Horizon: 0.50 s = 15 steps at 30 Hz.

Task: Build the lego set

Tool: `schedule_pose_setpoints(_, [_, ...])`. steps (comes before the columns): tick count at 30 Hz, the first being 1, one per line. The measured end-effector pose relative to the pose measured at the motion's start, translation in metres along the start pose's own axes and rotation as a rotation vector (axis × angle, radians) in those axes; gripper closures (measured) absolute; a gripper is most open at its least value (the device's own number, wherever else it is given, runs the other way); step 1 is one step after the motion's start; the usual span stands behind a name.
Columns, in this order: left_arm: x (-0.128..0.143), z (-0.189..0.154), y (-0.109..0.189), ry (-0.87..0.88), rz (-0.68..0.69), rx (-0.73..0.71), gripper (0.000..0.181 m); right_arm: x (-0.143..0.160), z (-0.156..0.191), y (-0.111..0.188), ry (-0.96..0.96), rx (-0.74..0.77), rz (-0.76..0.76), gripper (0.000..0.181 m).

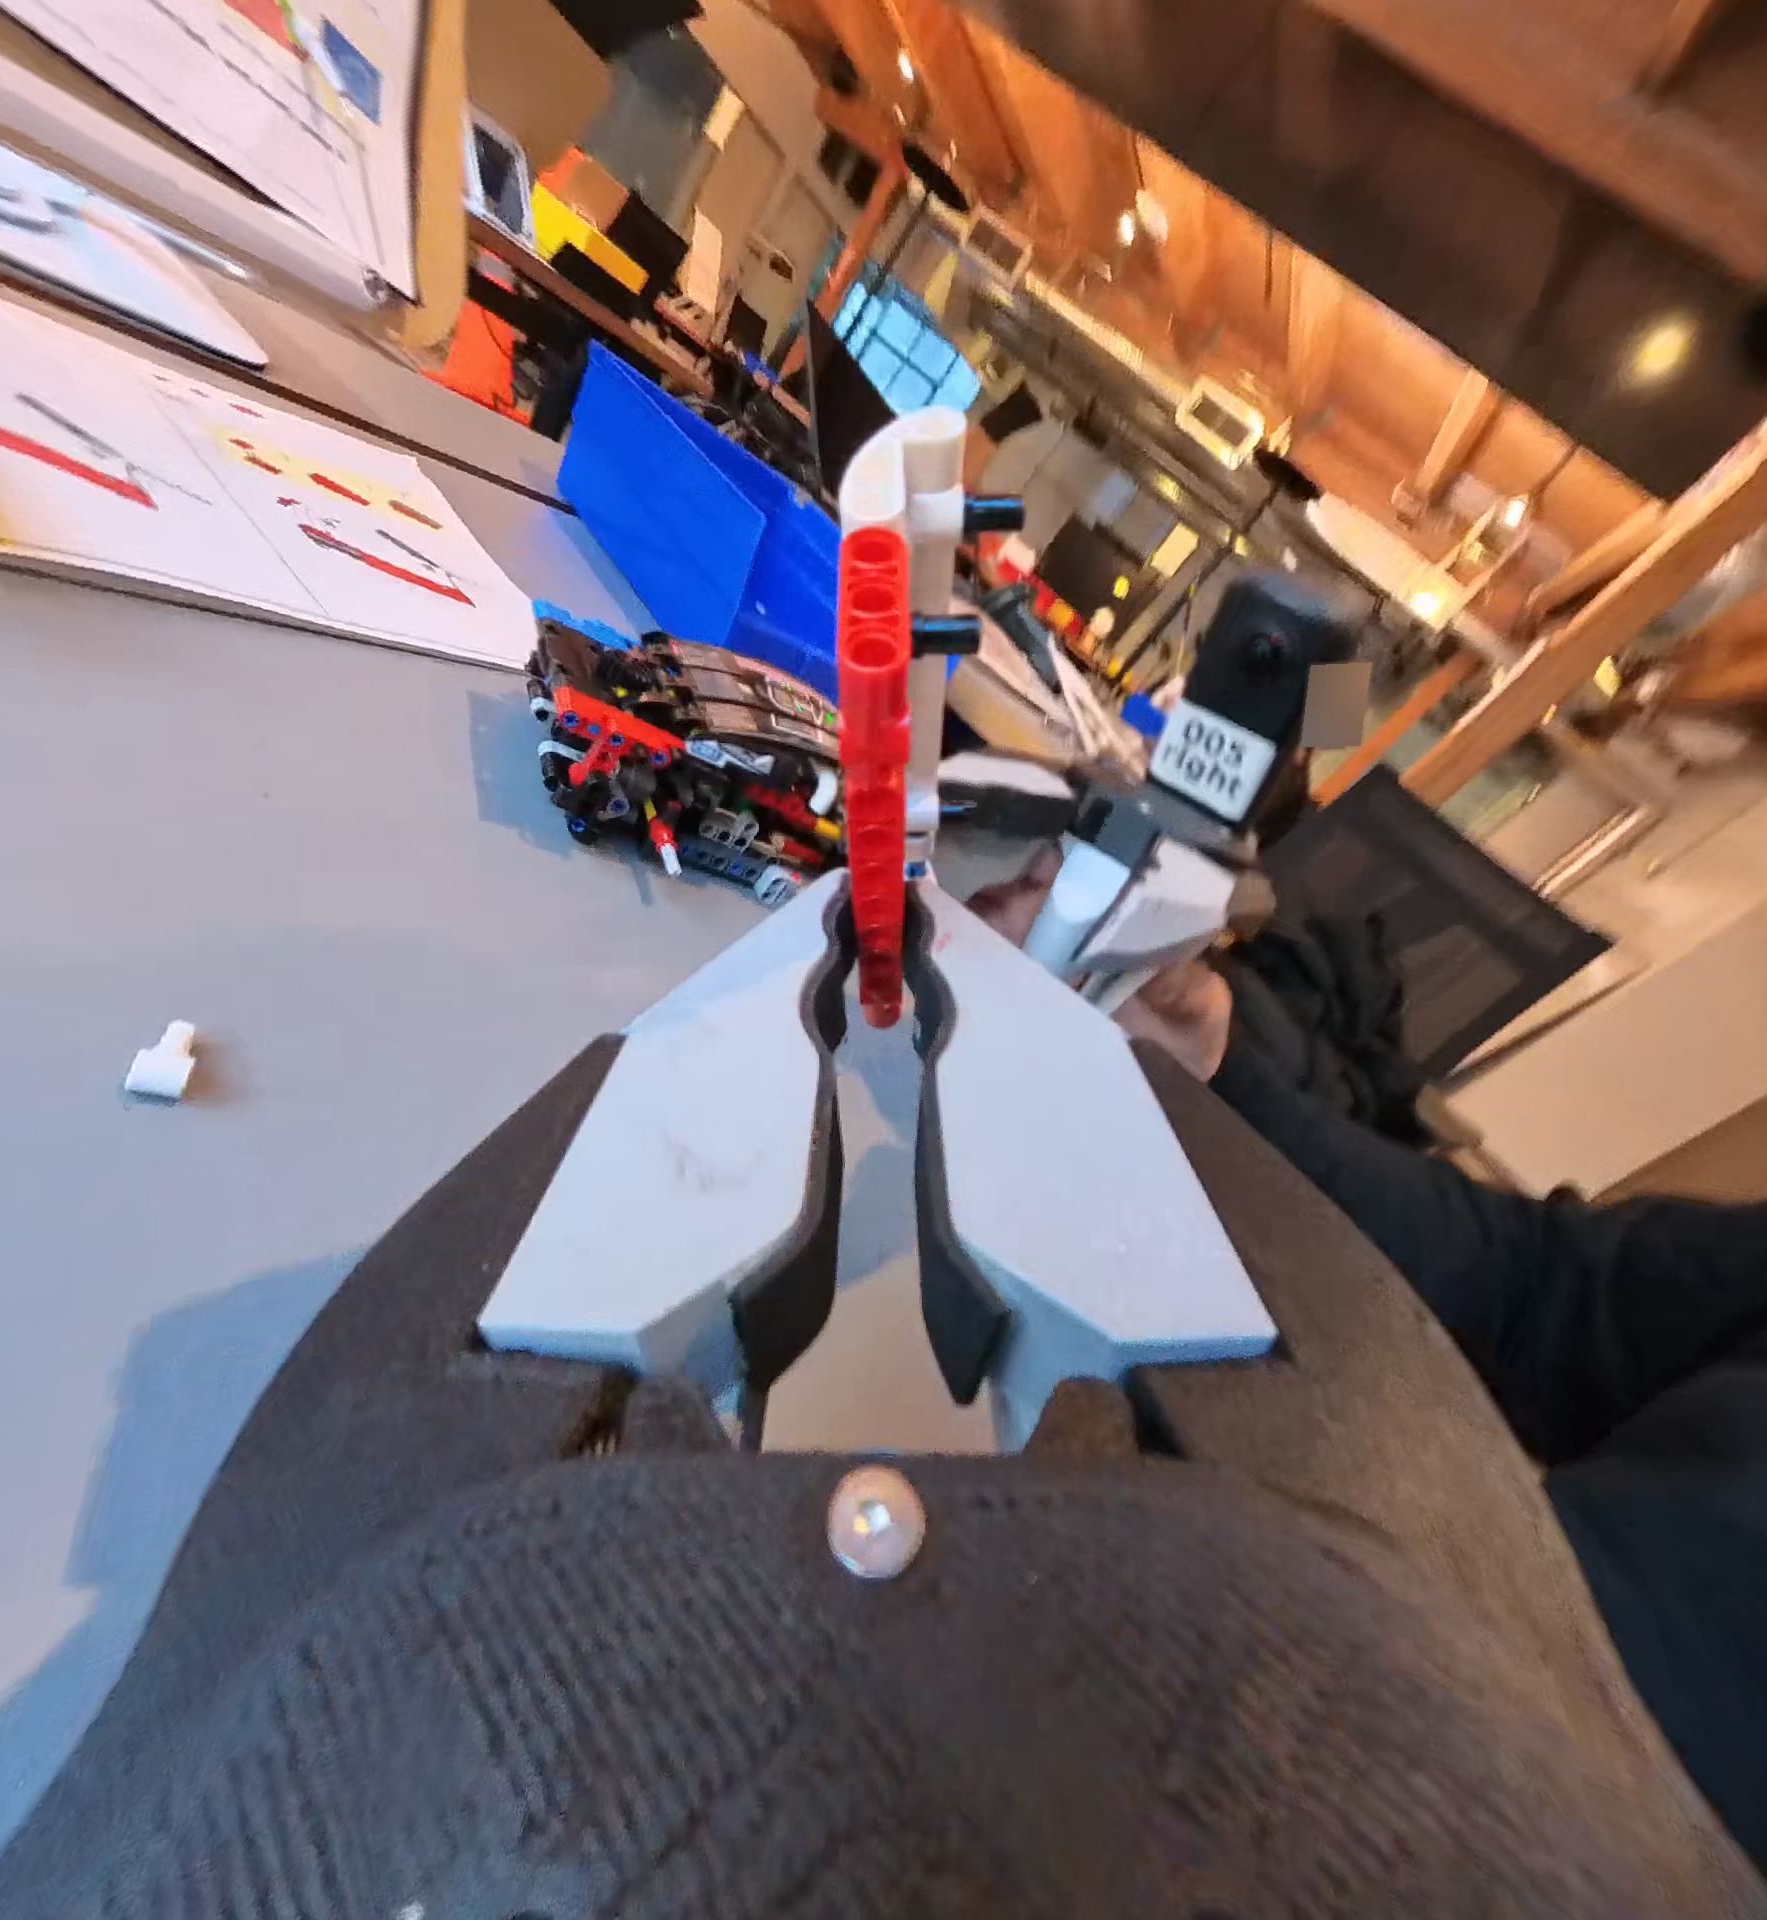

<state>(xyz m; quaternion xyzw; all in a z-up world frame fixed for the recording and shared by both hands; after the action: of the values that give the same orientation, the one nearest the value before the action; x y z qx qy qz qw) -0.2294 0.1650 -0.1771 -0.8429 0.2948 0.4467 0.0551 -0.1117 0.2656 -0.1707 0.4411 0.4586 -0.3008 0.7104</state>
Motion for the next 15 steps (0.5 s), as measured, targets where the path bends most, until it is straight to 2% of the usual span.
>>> schedule_pose_setpoints(4, [0.003, 0.007, 0.002, 0.205, -0.084, 0.054, 0.176, -0.001, 0.002, -0.016, 0.107, 0.139, 0.058, 0.140])
schedule_pose_setpoints(7, [0.009, 0.011, 0.000, 0.316, -0.108, 0.103, 0.176, -0.004, 0.004, -0.026, 0.118, 0.139, 0.063, 0.149])
schedule_pose_setpoints(9, [0.012, 0.012, -0.002, 0.355, -0.113, 0.135, 0.176, -0.005, 0.002, -0.027, 0.114, 0.153, 0.055, 0.157])
schedule_pose_setpoints(15, [0.009, 0.015, 0.001, 0.351, -0.117, 0.121, 0.176, -0.007, -0.002, -0.032, 0.096, 0.159, 0.019, 0.158])
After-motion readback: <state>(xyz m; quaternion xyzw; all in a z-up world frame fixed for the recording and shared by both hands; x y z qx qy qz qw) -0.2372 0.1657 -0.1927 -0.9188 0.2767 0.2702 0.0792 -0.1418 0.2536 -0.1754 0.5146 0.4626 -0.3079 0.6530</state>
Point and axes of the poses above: each gripper's, where its closed fingertips meet, y back along the fingers, x out of its underside, z = x × y across the jaws, the point moved 7 cm from there along y, back along the fingers, and after that the axes turned 14 degrees about z, right-handed, at the moved point
